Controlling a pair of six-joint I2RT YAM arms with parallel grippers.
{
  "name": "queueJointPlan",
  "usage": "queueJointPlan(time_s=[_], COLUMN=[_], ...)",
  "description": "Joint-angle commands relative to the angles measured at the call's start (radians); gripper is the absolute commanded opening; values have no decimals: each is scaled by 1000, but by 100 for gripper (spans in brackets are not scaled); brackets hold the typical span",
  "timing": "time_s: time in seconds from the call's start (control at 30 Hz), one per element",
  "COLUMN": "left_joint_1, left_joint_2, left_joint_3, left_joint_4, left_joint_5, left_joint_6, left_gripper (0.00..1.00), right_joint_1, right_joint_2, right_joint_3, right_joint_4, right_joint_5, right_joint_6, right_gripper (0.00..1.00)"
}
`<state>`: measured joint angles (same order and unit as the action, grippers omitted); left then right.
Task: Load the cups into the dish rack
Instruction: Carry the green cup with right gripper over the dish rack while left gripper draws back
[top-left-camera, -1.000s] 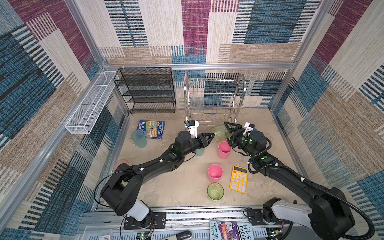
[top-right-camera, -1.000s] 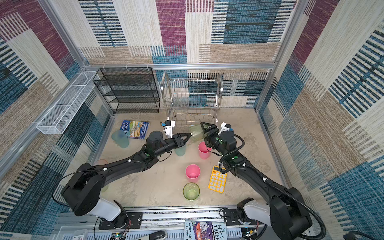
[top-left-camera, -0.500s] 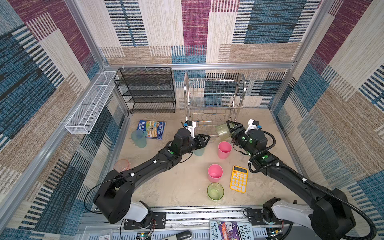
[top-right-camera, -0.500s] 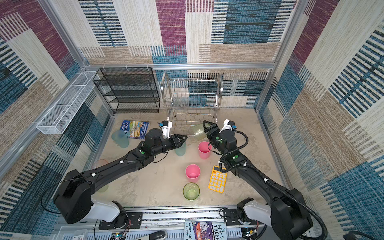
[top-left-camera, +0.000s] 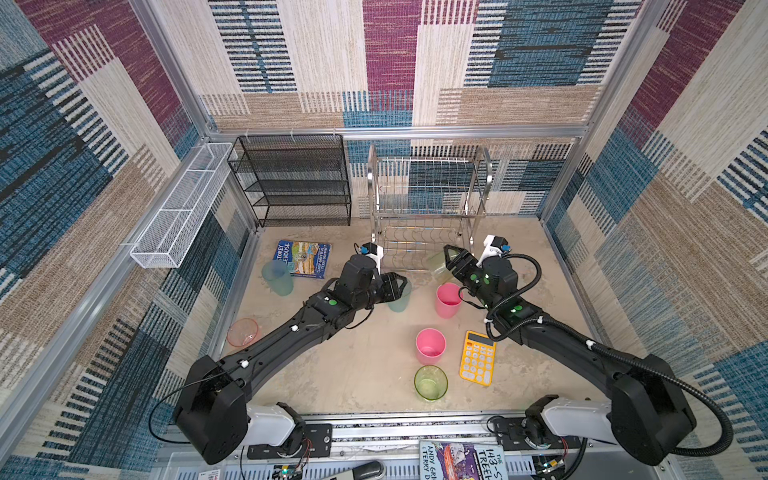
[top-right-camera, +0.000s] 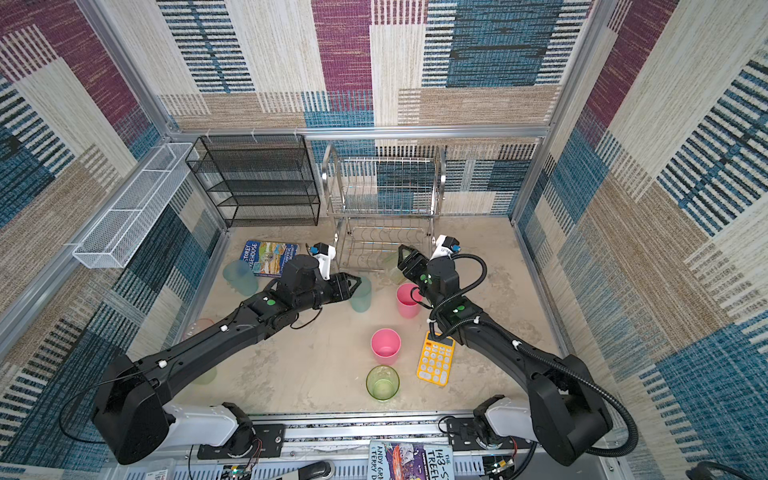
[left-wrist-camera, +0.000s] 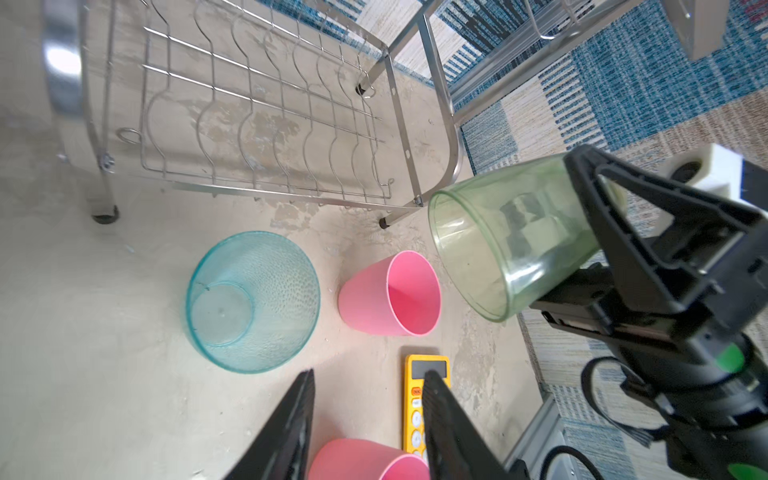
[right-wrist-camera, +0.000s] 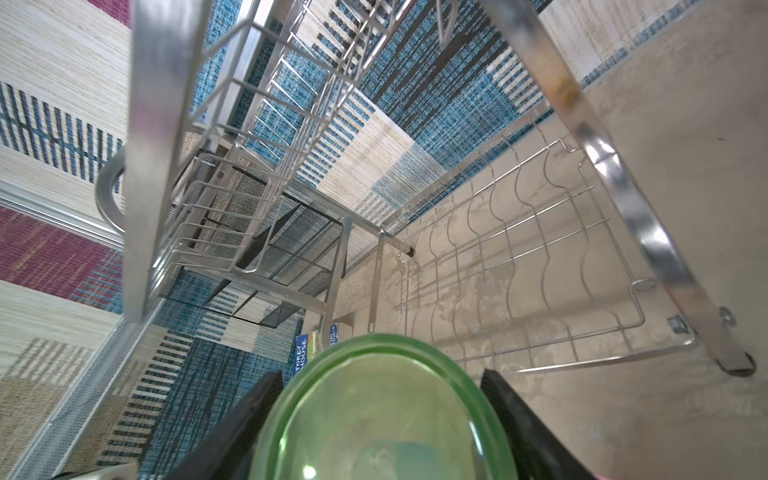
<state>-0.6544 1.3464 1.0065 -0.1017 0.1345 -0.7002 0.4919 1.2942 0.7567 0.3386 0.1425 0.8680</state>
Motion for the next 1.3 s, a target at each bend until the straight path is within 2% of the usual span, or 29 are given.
queueJointPlan(time_s=[0.0,0.43,0.87,1.07,1.27], left_joint_1=[5,57,97,107,139], left_joint_2=[-30,-139,-171,-207,-235], left_joint_3=[22,122,265,236,203], left_joint_4=[-113,-370,-590,-572,-545], left_joint_5=[-38,-89,-68,-78,-69], left_joint_6=[80,239,397,475,498], left_gripper=[46,45,43,43,43], right_joint_1=[8,18,19,17,18], right_joint_2=[35,200,380,453,538], right_joint_3=[19,73,141,175,246], right_joint_4=[77,233,330,379,380], right_joint_5=[43,78,121,145,171], right_joint_6=[-106,-358,-505,-540,-586], right_gripper=[60,61,61,61,61])
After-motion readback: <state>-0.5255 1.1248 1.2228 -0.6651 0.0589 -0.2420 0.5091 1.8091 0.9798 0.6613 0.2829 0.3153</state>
